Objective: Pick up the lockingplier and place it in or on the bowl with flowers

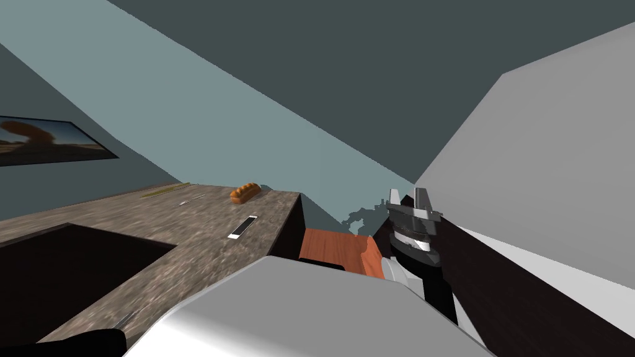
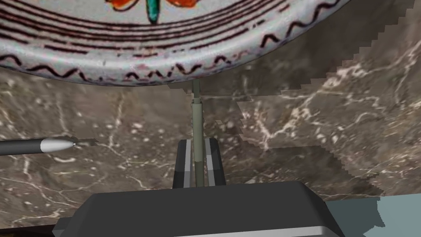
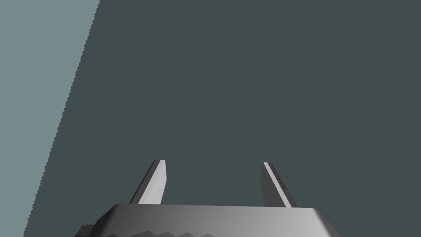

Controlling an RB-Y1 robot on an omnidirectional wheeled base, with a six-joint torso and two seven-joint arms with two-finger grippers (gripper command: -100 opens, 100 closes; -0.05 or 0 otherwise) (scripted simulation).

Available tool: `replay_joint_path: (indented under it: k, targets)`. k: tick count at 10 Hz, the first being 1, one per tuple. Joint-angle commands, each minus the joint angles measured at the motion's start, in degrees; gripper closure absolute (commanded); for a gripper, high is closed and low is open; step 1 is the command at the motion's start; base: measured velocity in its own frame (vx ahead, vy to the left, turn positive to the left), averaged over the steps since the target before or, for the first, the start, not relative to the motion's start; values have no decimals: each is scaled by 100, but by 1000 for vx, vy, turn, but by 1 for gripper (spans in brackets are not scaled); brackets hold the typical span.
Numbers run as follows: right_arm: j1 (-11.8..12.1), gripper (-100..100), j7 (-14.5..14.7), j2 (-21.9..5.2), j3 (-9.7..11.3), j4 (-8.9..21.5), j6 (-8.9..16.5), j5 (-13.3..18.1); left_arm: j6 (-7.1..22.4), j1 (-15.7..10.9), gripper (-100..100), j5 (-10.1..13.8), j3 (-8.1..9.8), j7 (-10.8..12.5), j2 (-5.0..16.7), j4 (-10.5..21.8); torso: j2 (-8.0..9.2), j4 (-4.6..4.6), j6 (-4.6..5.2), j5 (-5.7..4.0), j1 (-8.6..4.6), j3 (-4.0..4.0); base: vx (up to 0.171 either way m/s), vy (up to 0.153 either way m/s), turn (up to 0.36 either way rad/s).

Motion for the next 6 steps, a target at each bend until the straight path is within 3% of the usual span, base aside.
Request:
replay_joint_path:
  k: [1,4,6]
  targets:
    - [0,0,0,0,0,0,0,0,-51,158,100,46,129,-57,0,-24,0,0,0,0,0,0,18,5,71]
    - [0,0,0,0,0,0,0,0,-153,547,100,152,446,-186,27,-115,-13,-3,-1,1,7,-7,33,18,27]
    - [0,0,0,0,0,0,0,0,-164,571,100,158,467,-195,22,-112,-12,-3,-1,0,3,-7,18,9,15]
